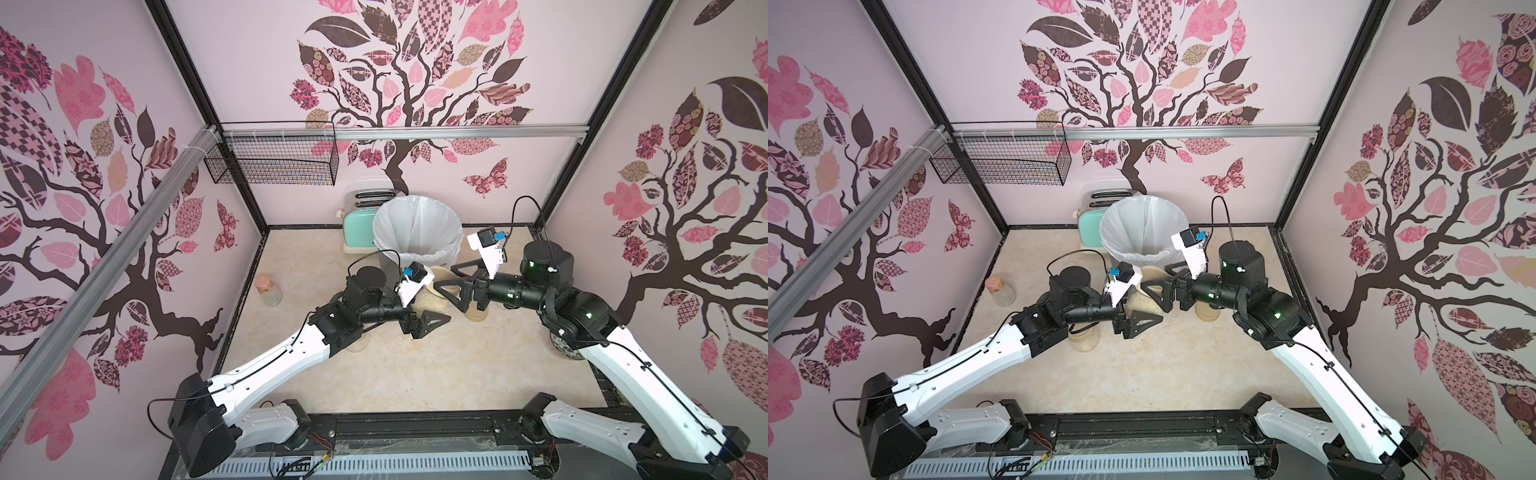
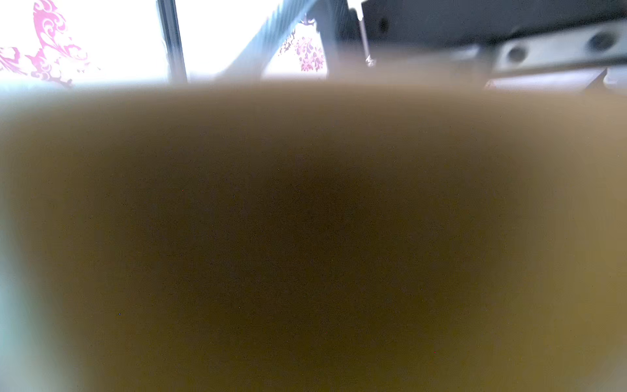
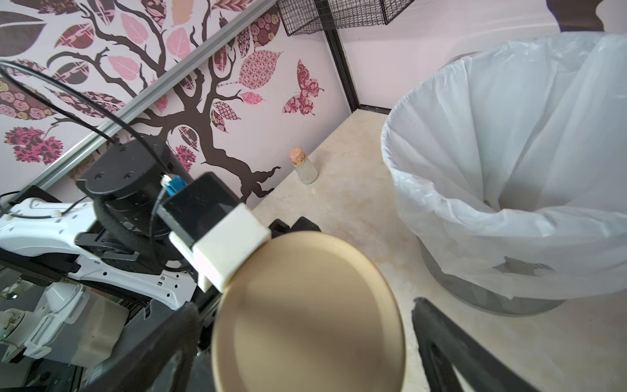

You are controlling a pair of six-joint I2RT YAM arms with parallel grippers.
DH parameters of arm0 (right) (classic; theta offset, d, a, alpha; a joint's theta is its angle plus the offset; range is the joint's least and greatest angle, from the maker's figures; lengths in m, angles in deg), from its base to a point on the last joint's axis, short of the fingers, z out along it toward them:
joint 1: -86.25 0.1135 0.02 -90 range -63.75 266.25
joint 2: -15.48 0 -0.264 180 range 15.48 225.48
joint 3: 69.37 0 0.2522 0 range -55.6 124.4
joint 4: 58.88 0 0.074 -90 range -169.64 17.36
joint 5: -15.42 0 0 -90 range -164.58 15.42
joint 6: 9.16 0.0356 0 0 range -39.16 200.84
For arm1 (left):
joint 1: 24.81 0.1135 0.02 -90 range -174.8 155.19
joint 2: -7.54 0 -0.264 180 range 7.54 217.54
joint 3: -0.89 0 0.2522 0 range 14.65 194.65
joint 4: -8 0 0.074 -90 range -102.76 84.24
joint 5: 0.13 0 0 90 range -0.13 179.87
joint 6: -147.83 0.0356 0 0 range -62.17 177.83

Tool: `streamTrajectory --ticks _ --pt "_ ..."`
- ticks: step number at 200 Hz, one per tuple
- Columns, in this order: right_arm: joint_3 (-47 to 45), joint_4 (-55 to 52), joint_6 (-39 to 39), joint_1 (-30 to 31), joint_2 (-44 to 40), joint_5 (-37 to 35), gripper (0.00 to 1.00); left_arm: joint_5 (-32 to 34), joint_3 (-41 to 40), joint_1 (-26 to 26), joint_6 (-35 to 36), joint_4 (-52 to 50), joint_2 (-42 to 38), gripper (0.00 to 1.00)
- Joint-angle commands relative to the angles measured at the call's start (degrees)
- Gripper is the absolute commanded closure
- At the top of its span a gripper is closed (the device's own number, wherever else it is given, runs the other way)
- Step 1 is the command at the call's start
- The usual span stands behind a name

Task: Empty moldy rice from jars
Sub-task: Unscrew the lid from the jar.

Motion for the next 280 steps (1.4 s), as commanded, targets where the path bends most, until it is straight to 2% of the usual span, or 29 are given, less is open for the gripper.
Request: streamTrajectory --ticks 1,55,88,100,117,147,173,183,261,280 --pt "1.61 -1.92 -1.01 0.43 0.25 -1.45 0.01 -0.74 3.41 0.33 0.48 7.45 -1.43 0.35" --pt "0.64 1.33 -1.26 0.38 0.63 2.95 0.01 -1.04 3.55 0.37 0.21 7.71 -1.20 0.35" --pt "0.14 3.93 -1.44 0.43 1.67 5.42 0.21 -1.65 3.14 0.33 -0.41 7.81 -1.34 0.35" --pt "-0.50 5.14 -1.69 0.40 1.70 6.08 0.25 -1.74 2.97 0.34 -0.52 7.80 -1.56 0.36" --pt "-1.21 6.40 -3.78 0.43 1.64 7.87 0.25 -1.92 2.72 0.33 -0.74 7.84 -2.12 0.36" --pt "-4.72 10.32 -10.22 -0.95 0.16 16.15 0.24 -4.29 2.94 0.34 -1.06 7.15 -2.95 0.36" --pt "-10.07 19.58 -9.22 -6.25 -1.13 29.55 0.24 -5.26 2.98 0.33 -1.24 6.39 -4.22 0.36" --pt "-12.02 23.51 -8.87 -7.25 -1.87 32.22 0.24 -5.35 2.76 0.33 -1.44 6.41 -4.93 0.36" --pt "-10.91 28.31 -11.12 -7.85 2.50 44.24 0.25 -5.95 2.72 0.42 -2.96 6.76 -6.84 0.36" --pt "-10.17 28.33 -11.12 -7.97 3.64 46.17 0.19 -6.16 2.93 0.39 -2.62 6.31 -6.56 0.37"
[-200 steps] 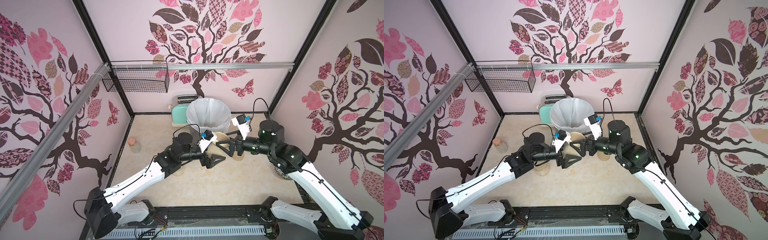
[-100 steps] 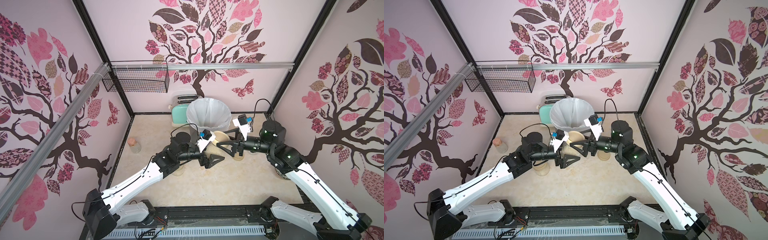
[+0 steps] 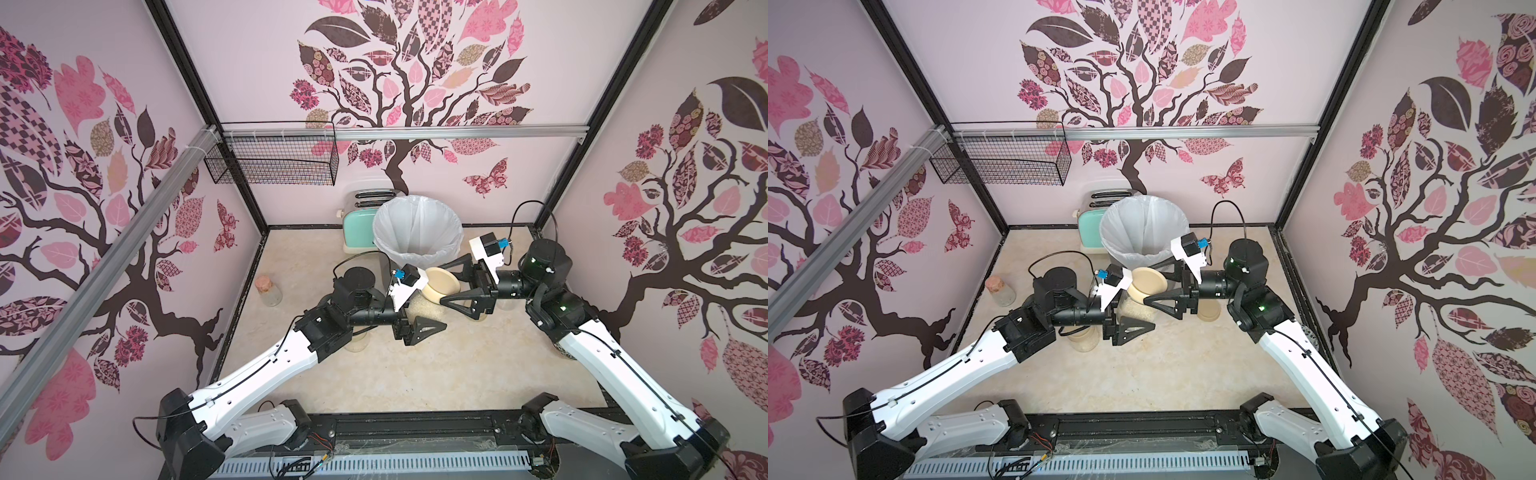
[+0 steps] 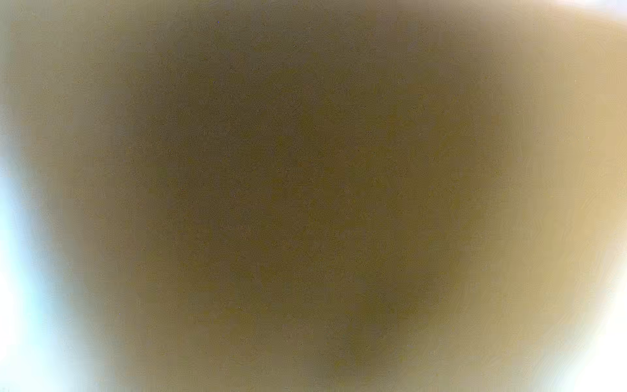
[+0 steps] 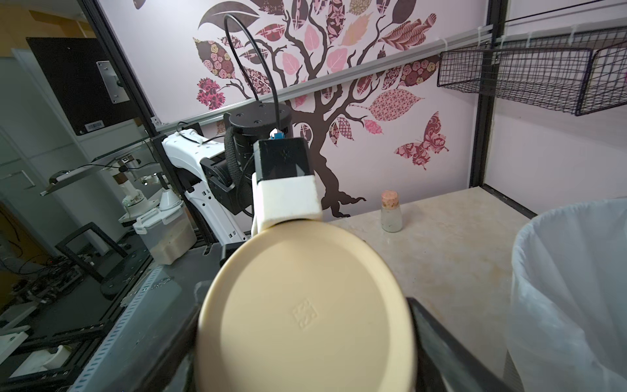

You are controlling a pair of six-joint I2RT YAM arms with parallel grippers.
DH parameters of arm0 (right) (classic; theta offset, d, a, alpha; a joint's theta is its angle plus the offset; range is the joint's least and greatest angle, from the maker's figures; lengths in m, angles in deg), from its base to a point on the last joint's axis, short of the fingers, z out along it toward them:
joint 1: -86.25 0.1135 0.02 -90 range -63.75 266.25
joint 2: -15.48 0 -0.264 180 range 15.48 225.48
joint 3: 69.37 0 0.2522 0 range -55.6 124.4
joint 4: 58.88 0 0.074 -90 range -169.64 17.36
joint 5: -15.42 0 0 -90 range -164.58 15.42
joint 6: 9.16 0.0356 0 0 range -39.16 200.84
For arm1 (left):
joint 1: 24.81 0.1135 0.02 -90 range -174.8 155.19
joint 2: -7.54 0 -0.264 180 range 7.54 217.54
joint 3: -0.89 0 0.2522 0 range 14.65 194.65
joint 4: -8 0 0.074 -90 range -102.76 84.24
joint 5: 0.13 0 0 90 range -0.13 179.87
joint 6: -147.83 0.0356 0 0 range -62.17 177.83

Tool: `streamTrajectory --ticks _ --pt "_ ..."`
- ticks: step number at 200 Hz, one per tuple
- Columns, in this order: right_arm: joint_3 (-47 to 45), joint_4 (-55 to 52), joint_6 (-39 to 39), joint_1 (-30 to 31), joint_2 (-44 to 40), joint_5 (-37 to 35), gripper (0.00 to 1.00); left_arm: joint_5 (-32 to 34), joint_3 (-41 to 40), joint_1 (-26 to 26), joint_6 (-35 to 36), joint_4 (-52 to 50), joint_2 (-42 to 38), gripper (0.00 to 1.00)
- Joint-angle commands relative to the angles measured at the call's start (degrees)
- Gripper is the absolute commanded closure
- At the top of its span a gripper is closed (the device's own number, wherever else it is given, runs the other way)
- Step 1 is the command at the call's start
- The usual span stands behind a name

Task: Empty moldy rice from jars
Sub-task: Unscrew the lid from the jar.

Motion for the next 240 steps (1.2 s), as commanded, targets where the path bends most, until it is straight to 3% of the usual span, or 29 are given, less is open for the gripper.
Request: streamTrajectory --ticks 1,35,113,164,190,240 --pt "1.13 -0.90 -2.46 0.98 1.66 7.98 0.19 -0.31 2.74 0.14 -2.17 9.48 -1.67 0.36" --pt "3.06 -6.52 -4.98 1.02 1.64 5.83 0.01 0.68 2.68 0.16 -1.46 9.43 -1.65 0.37" --pt "2.10 -9.91 2.66 1.04 -8.03 -9.01 0.01 1.51 2.86 0.19 -0.08 8.86 -1.08 0.37" --pt "6.47 -17.53 6.97 1.12 -7.54 -15.75 0.01 1.48 3.14 0.25 -0.25 9.12 -0.33 0.37" --pt "7.20 -21.63 5.13 1.13 -7.79 -23.56 0.01 1.36 3.13 0.30 -0.59 9.56 -0.25 0.37" --pt "9.53 -22.30 7.88 2.12 -5.49 -21.39 0.01 1.87 2.94 0.33 -0.15 9.14 0.15 0.37"
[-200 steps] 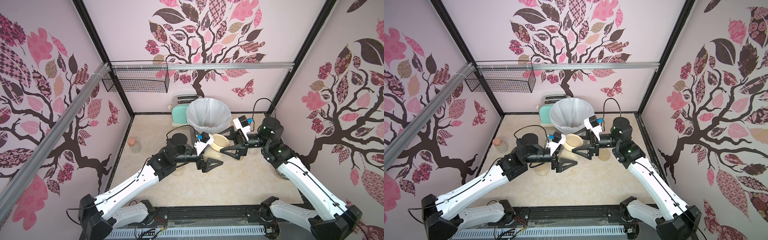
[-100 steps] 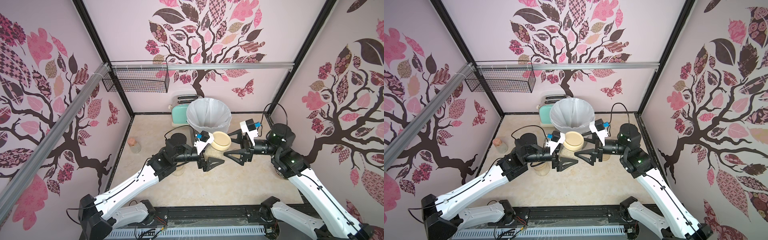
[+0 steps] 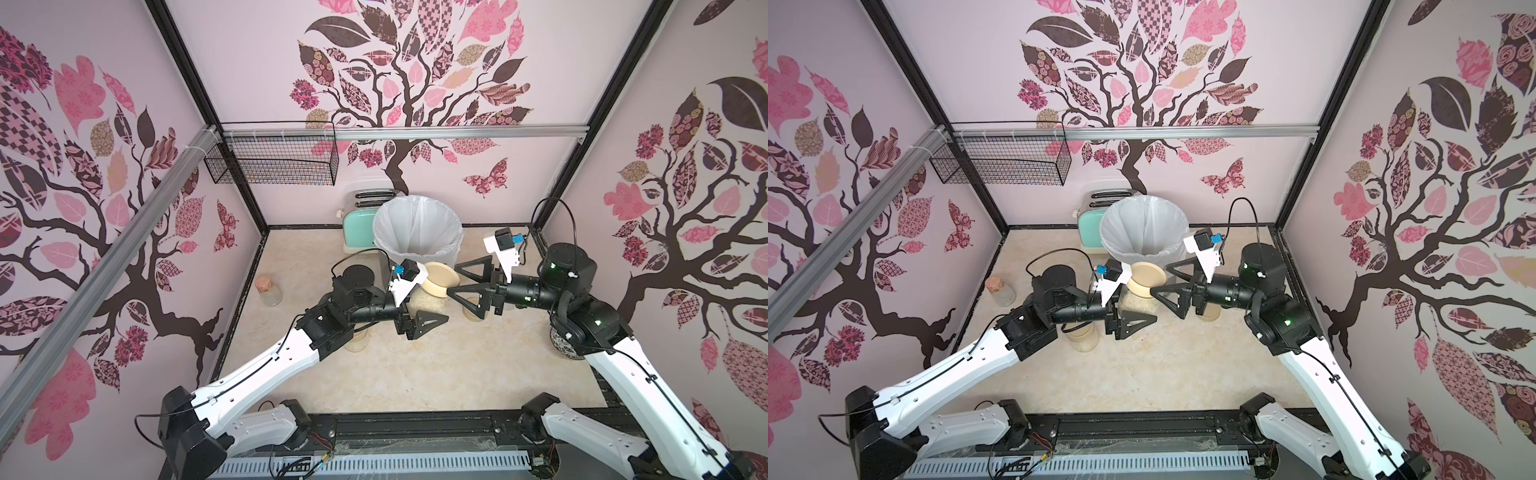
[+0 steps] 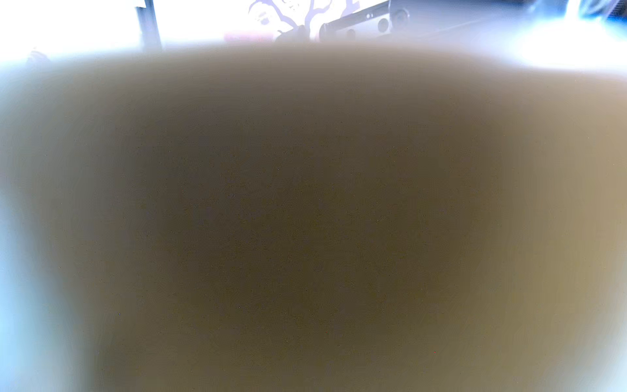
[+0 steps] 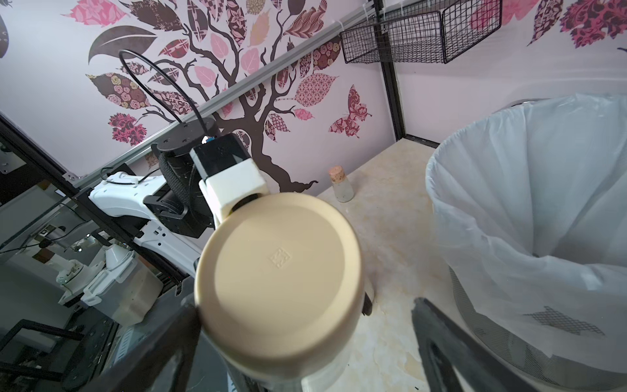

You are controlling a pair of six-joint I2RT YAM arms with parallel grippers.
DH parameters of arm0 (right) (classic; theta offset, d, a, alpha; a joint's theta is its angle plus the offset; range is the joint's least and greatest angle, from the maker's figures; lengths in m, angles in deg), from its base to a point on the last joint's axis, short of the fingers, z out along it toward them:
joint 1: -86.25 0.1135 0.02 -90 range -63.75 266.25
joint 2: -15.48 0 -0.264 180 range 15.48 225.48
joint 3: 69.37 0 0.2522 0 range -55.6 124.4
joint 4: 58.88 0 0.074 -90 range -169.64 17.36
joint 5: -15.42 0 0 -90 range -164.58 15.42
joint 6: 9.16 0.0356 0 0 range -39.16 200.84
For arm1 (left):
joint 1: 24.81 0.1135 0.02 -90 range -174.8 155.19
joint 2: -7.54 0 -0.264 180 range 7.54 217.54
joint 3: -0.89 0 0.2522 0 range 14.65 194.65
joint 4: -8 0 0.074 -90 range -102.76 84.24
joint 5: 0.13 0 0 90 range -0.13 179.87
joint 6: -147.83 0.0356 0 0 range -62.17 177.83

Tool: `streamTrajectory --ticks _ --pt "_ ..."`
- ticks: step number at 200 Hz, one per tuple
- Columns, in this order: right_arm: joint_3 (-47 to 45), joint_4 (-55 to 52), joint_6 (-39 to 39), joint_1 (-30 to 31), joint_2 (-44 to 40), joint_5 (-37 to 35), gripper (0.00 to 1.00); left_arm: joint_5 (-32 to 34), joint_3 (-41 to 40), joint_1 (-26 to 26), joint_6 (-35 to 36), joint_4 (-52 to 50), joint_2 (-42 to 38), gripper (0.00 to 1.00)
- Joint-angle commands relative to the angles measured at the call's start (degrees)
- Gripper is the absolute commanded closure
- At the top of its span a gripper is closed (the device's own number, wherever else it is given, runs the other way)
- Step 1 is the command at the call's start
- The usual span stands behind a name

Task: Empty moldy rice from jars
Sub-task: Unscrew the lid from the jar.

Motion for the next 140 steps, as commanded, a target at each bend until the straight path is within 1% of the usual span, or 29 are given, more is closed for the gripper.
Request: streamTrajectory --ticks 1,36,76,96,140 --pt "2.67 -1.56 1.47 1.13 0.40 -1.26 0.00 -0.41 2.51 0.07 0.16 5.76 -0.74 0.37" --pt "5.20 -3.08 1.21 3.43 0.36 -3.47 0.01 -0.72 2.62 0.11 -0.07 6.21 0.36 0.37" --pt "5.61 -5.29 -0.17 7.25 1.80 -8.85 0.00 -1.07 3.09 0.11 -0.39 6.81 1.12 0.37" --pt "5.44 -6.62 -0.77 7.58 2.25 -10.42 0.00 -1.08 3.26 0.12 -0.43 6.79 1.09 0.37" --pt "4.79 -10.27 -3.93 7.56 0.98 -17.64 0.00 -0.58 2.85 0.11 0.01 6.40 0.52 0.37"
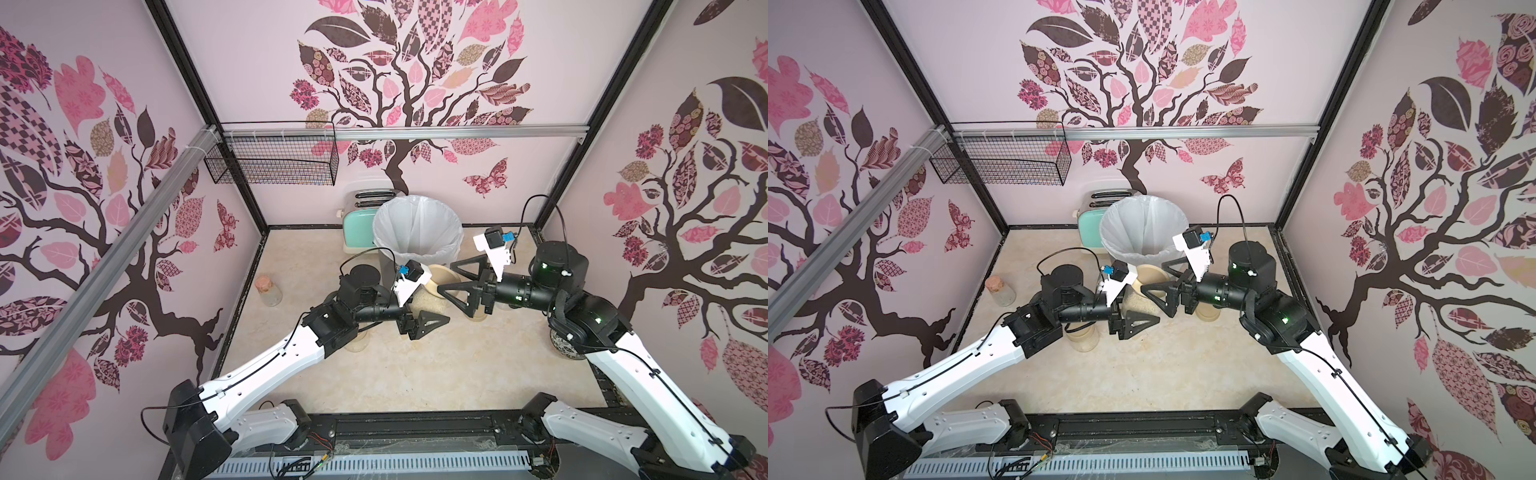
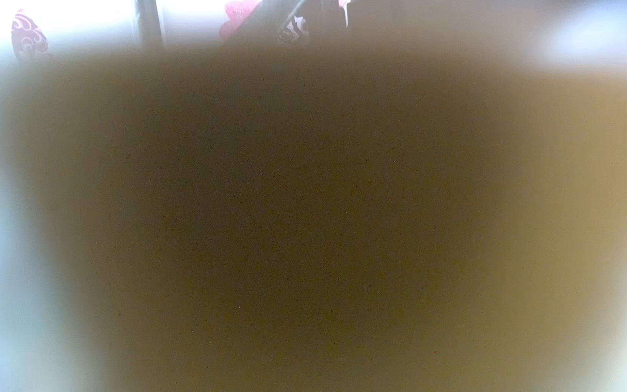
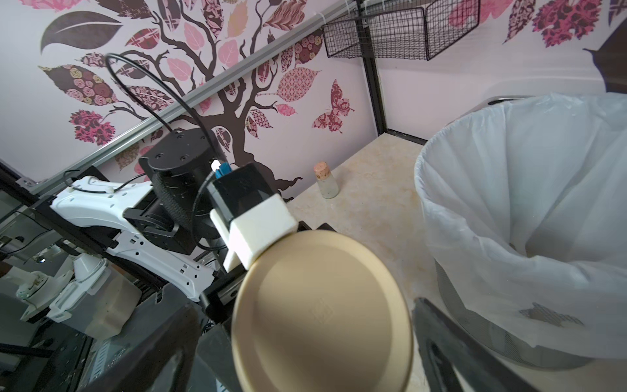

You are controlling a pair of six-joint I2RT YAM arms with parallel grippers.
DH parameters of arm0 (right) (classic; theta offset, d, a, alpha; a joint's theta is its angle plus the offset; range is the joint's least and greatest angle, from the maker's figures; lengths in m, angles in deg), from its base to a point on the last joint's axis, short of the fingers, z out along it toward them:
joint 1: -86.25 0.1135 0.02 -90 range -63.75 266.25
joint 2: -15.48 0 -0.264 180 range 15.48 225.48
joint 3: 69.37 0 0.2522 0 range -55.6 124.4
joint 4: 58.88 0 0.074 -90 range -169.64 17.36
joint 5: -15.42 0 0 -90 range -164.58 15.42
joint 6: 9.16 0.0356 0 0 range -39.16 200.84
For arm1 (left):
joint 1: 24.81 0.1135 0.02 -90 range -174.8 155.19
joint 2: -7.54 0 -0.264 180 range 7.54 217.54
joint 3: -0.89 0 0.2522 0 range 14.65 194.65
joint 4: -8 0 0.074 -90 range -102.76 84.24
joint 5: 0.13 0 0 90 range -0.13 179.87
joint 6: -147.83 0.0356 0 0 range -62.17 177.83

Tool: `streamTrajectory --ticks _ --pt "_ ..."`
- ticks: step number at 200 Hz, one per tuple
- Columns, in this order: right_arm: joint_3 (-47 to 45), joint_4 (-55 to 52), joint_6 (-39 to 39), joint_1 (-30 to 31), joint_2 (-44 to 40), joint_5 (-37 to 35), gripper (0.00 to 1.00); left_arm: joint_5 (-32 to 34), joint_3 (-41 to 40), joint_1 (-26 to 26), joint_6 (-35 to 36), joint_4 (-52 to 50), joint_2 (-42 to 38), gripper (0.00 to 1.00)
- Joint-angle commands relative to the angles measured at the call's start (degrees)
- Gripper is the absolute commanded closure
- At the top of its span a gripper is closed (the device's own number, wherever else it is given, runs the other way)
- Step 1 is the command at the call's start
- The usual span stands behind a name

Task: Empty moldy rice from jars
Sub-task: Unscrew the lid from the jar.

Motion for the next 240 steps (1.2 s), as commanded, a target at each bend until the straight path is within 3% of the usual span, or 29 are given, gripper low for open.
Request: streamTrajectory --ticks 1,169,211,240 --pt "0.29 -4.62 -2.49 0.36 -0.64 -5.20 0.00 -0.54 2.80 0.07 0.34 7.05 -1.51 0.37" --pt "-1.43 -11.77 -5.57 -0.61 -3.03 -20.14 0.00 0.27 2.07 0.38 0.85 6.00 -2.94 0.37" --pt "-0.32 -11.69 -5.55 -2.20 -4.27 -13.61 0.00 0.25 2.06 0.49 0.87 6.23 -2.71 0.37" --pt "-0.19 -8.70 -3.34 -2.34 -4.78 -1.80 0.01 0.24 1.99 0.51 0.87 6.24 -2.75 0.37"
